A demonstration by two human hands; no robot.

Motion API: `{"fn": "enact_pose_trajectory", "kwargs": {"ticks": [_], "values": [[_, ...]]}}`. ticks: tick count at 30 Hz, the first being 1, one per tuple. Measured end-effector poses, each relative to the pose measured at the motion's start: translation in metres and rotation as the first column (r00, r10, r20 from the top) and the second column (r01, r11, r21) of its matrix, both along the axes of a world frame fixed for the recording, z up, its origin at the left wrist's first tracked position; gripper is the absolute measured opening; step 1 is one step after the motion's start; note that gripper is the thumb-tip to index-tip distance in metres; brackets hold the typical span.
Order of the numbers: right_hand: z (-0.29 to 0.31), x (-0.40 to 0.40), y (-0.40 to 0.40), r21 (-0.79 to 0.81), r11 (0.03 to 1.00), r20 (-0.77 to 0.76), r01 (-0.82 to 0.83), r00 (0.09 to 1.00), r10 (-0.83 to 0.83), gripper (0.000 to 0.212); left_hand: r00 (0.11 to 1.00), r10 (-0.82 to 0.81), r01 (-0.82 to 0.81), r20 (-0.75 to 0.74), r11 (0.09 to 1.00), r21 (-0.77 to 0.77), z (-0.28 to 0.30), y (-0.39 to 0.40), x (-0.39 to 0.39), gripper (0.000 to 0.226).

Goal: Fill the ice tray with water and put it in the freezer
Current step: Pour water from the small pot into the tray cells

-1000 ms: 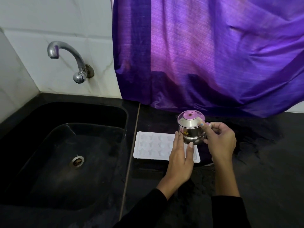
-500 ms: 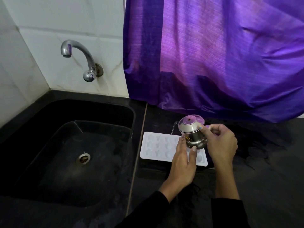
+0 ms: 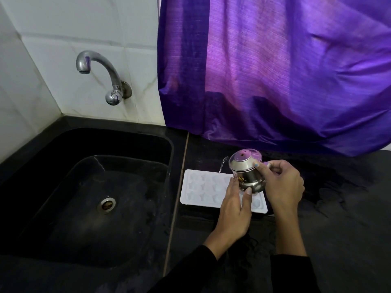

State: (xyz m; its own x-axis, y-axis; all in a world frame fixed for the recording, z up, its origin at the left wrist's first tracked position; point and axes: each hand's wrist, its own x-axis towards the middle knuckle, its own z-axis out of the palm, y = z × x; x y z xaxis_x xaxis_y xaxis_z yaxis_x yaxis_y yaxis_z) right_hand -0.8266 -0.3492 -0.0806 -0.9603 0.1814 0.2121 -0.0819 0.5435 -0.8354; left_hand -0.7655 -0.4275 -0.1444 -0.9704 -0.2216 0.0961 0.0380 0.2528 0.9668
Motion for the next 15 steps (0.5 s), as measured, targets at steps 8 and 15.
{"fn": "enact_pose_trajectory", "kwargs": {"ticks": [8,15], "values": [[-0.001,0.0011,0.0011,-0.042,0.999,0.002,-0.018,1.0,0.018,0.028,1.0,0.027,-0.027,-0.01,0.999,-0.019,-0.003,-0.0023,-0.0005,0.051],[-0.0084,-0.0036,0.0033,-0.195,0.981,0.026,-0.019,0.999,0.024,0.027,0.996,0.081,-0.08,-0.04,0.997,0.008,-0.0044,-0.0047,0.0006,0.055]]}}
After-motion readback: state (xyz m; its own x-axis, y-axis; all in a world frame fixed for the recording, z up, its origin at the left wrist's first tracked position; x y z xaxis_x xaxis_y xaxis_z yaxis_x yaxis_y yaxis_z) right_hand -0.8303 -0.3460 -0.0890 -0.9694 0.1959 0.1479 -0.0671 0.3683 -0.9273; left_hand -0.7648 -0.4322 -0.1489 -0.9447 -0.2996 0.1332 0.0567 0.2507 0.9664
